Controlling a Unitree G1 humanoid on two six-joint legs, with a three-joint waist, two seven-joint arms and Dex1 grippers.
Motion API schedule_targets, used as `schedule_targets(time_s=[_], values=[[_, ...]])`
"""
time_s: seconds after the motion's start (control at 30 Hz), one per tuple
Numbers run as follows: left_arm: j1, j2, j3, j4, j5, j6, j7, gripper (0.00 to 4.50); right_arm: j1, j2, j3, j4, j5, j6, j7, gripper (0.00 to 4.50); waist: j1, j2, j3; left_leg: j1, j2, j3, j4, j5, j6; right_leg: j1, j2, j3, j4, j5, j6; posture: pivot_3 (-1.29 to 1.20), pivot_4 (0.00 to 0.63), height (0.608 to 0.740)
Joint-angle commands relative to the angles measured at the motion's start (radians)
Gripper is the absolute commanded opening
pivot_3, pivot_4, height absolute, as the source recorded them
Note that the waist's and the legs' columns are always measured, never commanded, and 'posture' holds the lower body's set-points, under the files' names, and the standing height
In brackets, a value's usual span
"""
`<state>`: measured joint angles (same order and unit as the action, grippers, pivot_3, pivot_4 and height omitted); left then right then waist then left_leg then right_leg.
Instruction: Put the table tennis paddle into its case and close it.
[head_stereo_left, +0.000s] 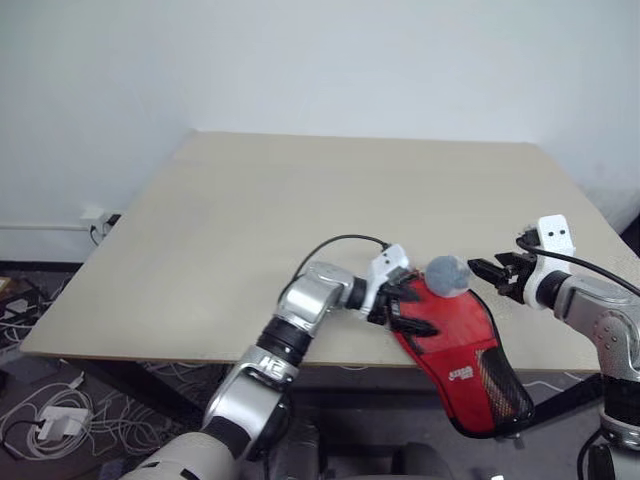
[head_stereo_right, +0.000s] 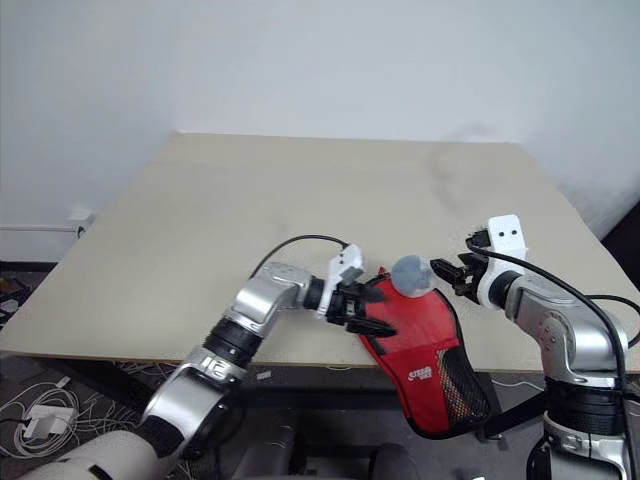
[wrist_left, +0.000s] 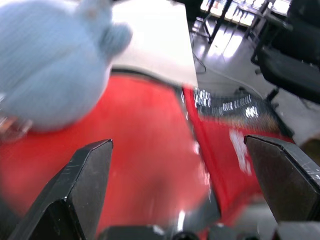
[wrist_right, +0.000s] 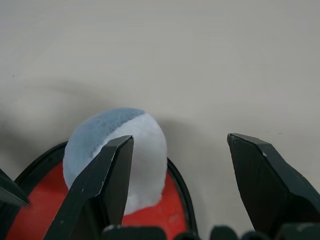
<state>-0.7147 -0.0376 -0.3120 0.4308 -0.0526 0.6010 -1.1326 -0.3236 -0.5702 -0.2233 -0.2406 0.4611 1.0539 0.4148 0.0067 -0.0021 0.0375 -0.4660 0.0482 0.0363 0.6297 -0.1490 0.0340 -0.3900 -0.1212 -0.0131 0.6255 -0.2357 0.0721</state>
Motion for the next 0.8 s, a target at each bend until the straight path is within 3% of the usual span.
schedule_targets(time_s=[0.03,0.43,0.8], values=[[-0.025,-0.028,-0.031,0.024,0.021,-0.017,0.091,4.47,-0.045,0.013,0.017,0.008,-0.010,-0.022,-0.013,3.25,-0.005,0.001,0.000,0.000,0.000,0.000,0.000,0.000,0.000,0.000,0.000,0.000,0.000,0.000,0.000,0.00,0.000,0.715],[0.032,-0.009,-0.146,0.140,0.115,-0.085,0.268,4.47,-0.106,0.091,-0.037,0.060,0.126,0.134,0.001,3.25,-0.003,0.003,-0.001,0.001,0.000,0.000,0.000,0.000,0.000,0.002,0.000,0.000,0.000,0.000,0.000,0.00,0.000,0.715],[0.010,-0.013,-0.125,0.146,0.086,-0.073,0.276,4.47,-0.114,0.114,0.026,0.124,0.135,0.240,0.003,3.25,-0.003,0.004,-0.003,0.002,0.000,0.000,0.000,0.000,0.000,0.002,0.000,0.000,0.000,0.000,0.000,0.00,0.000,0.715]])
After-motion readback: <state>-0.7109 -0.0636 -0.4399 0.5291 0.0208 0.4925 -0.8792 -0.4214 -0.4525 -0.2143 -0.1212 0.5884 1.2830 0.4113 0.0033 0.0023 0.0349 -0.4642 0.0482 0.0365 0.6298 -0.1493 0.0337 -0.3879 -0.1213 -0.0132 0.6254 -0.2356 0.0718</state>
